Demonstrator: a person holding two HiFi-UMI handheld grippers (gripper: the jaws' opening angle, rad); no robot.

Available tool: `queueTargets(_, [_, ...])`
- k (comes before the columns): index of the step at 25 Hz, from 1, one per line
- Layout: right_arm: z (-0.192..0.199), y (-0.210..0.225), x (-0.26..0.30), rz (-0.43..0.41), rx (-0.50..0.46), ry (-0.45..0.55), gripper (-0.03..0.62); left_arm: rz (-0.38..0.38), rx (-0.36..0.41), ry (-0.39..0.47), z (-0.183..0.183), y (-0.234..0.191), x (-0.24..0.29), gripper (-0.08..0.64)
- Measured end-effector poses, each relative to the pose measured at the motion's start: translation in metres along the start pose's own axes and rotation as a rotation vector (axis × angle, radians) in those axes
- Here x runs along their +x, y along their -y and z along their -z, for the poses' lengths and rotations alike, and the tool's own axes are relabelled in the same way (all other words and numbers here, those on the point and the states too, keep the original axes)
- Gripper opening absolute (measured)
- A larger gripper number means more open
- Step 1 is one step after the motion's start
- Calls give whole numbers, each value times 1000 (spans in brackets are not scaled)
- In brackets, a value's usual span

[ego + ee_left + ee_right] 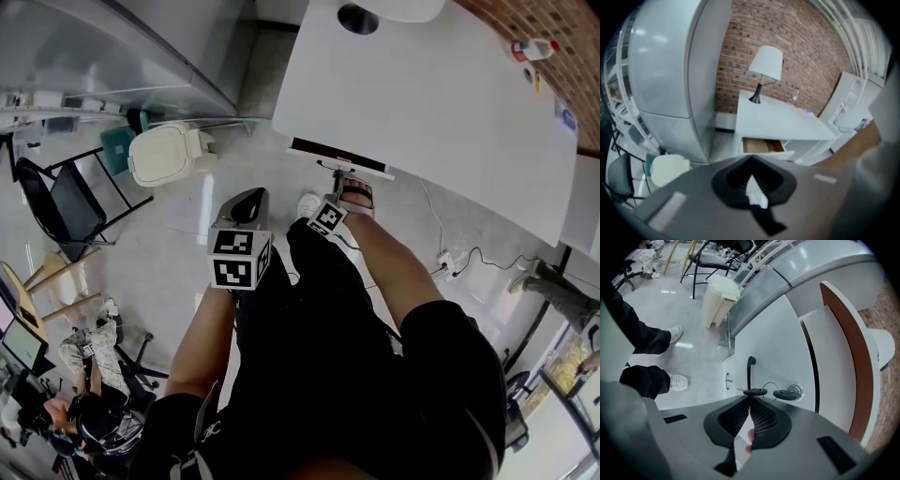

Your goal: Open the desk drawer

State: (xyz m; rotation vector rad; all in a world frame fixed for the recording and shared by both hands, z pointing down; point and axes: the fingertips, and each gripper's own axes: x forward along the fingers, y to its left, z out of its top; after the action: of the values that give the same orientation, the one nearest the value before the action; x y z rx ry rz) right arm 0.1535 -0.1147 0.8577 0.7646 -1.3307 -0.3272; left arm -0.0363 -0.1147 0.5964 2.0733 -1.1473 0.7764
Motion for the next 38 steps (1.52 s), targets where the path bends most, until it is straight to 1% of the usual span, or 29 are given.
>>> queueTargets(3, [0, -3, -4, -12, 31, -8, 12, 3, 2, -6, -1, -3, 2, -2])
queueTargets(12, [2, -7, -4, -24, 55, -19, 12, 26, 22, -17, -9, -1, 11, -2])
queueTargets(14, [1, -8, -4, -40, 96, -27, 14, 30, 27, -19, -10, -3, 11, -2])
queueTargets(18, [2, -10, 0, -109, 209, -49, 22, 36, 42, -26, -12, -2, 11, -2])
queueTargets(22, [6, -13, -1, -126, 269, -70, 26, 48, 62, -31, -14, 2, 13, -2])
queueTargets(24, [7, -16, -4, -146, 344, -65, 58, 56, 72, -33, -15, 4, 14, -2])
queueTargets(27, [9, -11, -20, -151, 461, -44, 63, 64, 83, -33, -17, 5, 14, -2])
queueTargets(28, [10, -8, -27, -156, 505, -34, 46, 66, 86, -31, -18, 6, 14, -2])
queueTargets(29, [11, -7, -33, -169, 554, -25, 1, 70, 90, -29, -20, 7, 14, -2])
queueTargets(33, [12, 2, -59, -253, 767, 11, -2, 85, 116, -17, -29, 16, 15, -2])
queueTargets(38, [2, 39, -97, -287, 960, 99, -2, 101, 138, 28, -50, 27, 9, -2])
